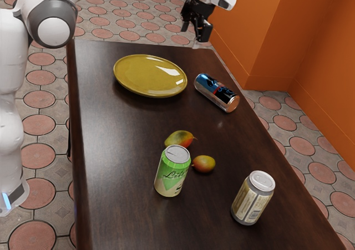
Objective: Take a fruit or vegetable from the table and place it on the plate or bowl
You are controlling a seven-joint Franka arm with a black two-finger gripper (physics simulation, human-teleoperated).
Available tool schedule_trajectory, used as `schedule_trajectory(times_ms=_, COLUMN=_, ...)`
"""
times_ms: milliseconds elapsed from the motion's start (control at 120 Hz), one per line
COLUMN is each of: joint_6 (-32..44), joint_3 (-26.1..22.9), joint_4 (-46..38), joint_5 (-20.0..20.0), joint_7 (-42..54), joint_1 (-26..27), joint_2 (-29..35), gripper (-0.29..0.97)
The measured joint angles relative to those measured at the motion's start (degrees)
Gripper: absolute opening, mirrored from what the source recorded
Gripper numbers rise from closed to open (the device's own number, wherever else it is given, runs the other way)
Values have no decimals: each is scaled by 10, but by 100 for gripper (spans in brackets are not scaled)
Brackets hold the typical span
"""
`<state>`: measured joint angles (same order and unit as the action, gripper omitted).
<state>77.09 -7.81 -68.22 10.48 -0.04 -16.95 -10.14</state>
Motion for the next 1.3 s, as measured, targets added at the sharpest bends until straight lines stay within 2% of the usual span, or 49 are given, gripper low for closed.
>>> schedule_trajectory(times_ms=192, joint_6=-4, joint_3=1, joint_4=2, joint_5=-11, joint_7=-4, joint_1=-14, joint_2=4, gripper=68)
schedule_trajectory(times_ms=267, joint_6=-5, joint_3=-5, joint_4=40, joint_5=-20, joint_7=-4, joint_1=-24, joint_2=75, gripper=68)
schedule_trajectory(times_ms=325, joint_6=-8, joint_3=-17, joint_4=31, joint_5=-8, joint_7=-7, joint_1=-15, joint_2=116, gripper=68)
schedule_trajectory(times_ms=383, joint_6=-10, joint_3=-21, joint_4=8, joint_5=1, joint_7=-20, joint_1=24, joint_2=91, gripper=68)
schedule_trajectory(times_ms=425, joint_6=-7, joint_3=-21, joint_4=1, joint_5=5, joint_7=-31, joint_1=62, joint_2=47, gripper=68)
schedule_trajectory(times_ms=517, joint_6=4, joint_3=-22, joint_4=-6, joint_5=7, joint_7=-53, joint_1=214, joint_2=-15, gripper=68)
schedule_trajectory(times_ms=575, joint_6=14, joint_3=-21, joint_4=-5, joint_5=-3, joint_7=-65, joint_1=243, joint_2=-24, gripper=68)
schedule_trajectory(times_ms=700, joint_6=33, joint_3=-16, joint_4=-19, joint_5=-38, joint_7=-93, joint_1=205, joint_2=-24, gripper=68)
schedule_trajectory(times_ms=800, joint_6=41, joint_3=-13, joint_4=-52, joint_5=-70, joint_7=-133, joint_1=198, joint_2=-23, gripper=68)
schedule_trajectory(times_ms=908, joint_6=53, joint_3=6, joint_4=-130, joint_5=-99, joint_7=-181, joint_1=201, joint_2=13, gripper=68)
schedule_trajectory(times_ms=1050, joint_6=93, joint_3=30, joint_4=-256, joint_5=-114, joint_7=-232, joint_1=196, joint_2=76, gripper=68)
schedule_trajectory(times_ms=1300, joint_6=152, joint_3=33, joint_4=-339, joint_5=-120, joint_7=-297, joint_1=189, joint_2=84, gripper=68)
